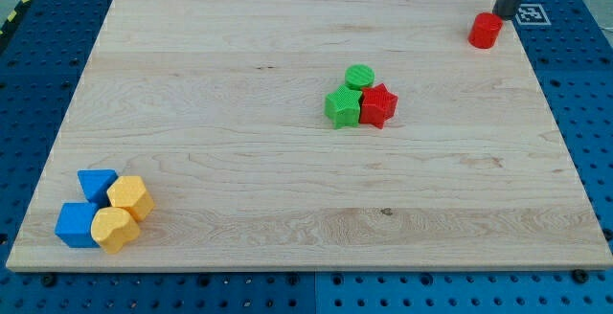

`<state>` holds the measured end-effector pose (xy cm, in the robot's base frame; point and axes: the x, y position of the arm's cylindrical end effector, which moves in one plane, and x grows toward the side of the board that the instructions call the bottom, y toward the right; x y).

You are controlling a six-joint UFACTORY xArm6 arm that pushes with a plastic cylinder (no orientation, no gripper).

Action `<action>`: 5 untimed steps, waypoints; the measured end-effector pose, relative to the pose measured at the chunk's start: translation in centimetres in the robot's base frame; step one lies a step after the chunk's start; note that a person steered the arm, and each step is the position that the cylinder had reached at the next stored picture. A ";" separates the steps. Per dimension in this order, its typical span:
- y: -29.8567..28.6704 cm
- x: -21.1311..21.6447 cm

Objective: Place the red circle diagonally to the red star

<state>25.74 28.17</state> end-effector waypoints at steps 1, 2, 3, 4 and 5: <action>0.0 0.0; 0.0 0.0; -1.1 0.1; -1.4 0.9; -1.4 3.7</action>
